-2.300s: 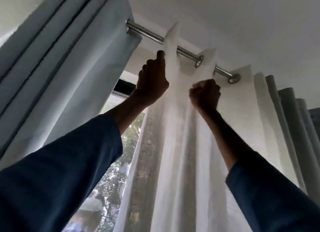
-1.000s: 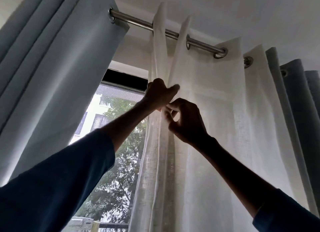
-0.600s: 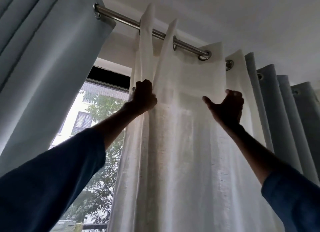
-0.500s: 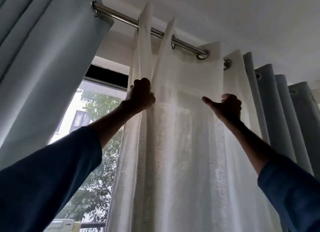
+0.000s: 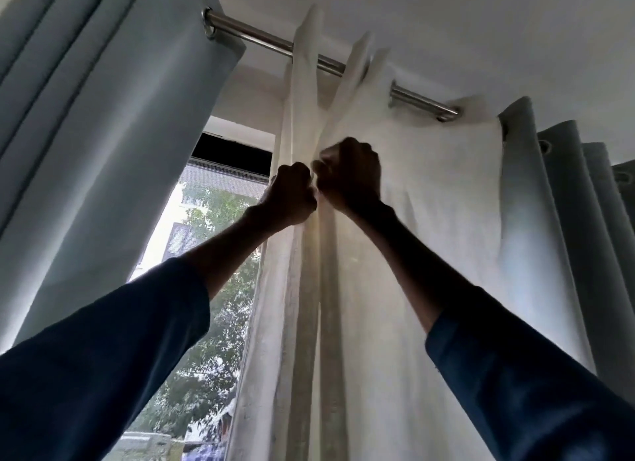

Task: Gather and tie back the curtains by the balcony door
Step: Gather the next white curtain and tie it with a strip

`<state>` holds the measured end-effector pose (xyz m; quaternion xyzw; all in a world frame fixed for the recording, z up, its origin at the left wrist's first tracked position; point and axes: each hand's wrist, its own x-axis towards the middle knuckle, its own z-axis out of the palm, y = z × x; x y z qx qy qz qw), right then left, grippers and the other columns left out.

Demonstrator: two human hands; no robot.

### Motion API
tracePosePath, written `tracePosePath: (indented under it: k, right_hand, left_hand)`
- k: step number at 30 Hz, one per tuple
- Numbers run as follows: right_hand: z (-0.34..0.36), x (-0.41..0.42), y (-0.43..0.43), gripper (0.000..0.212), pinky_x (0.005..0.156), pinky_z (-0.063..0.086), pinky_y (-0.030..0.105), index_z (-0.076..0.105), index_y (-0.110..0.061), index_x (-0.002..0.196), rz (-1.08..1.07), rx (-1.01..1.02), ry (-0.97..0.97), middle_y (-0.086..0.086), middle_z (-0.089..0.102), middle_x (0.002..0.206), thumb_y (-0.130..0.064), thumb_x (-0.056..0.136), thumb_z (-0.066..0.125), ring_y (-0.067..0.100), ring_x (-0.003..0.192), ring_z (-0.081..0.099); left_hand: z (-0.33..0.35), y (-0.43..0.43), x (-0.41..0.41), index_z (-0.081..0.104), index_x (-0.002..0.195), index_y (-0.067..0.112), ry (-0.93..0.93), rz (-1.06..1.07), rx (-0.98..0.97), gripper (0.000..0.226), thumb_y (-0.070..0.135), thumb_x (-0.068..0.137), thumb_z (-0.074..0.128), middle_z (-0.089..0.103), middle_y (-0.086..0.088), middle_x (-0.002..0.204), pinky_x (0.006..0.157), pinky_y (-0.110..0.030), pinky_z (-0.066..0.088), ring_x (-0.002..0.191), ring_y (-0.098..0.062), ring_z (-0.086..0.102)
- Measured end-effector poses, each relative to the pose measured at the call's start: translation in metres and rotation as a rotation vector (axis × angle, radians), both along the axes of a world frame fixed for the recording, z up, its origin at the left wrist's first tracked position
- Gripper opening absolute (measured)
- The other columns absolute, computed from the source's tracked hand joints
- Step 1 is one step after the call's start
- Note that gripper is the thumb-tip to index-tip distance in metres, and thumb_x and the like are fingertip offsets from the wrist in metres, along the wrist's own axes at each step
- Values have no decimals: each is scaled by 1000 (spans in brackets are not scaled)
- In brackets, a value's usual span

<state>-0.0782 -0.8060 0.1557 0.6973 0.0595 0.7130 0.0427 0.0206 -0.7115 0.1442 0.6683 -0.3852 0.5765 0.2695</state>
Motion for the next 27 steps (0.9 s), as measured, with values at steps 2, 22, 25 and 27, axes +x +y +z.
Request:
tracePosePath:
  k: [2,22,25,27]
  right_hand:
    - [-1,2,12,41,55,29,30,36,-7,53,17,-10,-6,3,37,46,-23,81,61,26,52,47]
    - [-86,9,-14,28,70,48,16,78,-17,105,218,-83,-37,-3,71,84,-13,77,79,4,70,62]
    - [-88,2,-14,10,71,49,16,76,-15,88,278,-91,22,-4,69,80,-12,79,75,4,70,63]
    - [-90,-3,-15,2,72,47,12,73,-12,80,325,-101,52,-5,69,77,-10,81,74,4,72,64]
  left_hand:
    - [-4,2,-3,41,63,10,-39,-37,16,16,17,78,41,47,-8,66,55,-27,24,73,-46,61]
    - [-14,9,-33,30,52,11,76,-204,-152,50,13,99,50,30,-1,49,55,-27,22,47,-14,34]
    - [-15,2,-41,41,48,12,142,-274,-208,58,34,102,51,40,4,42,49,-28,28,43,-7,43]
    - [-14,1,-43,43,49,13,139,-256,-218,56,43,93,62,41,5,43,48,-24,35,43,-9,46]
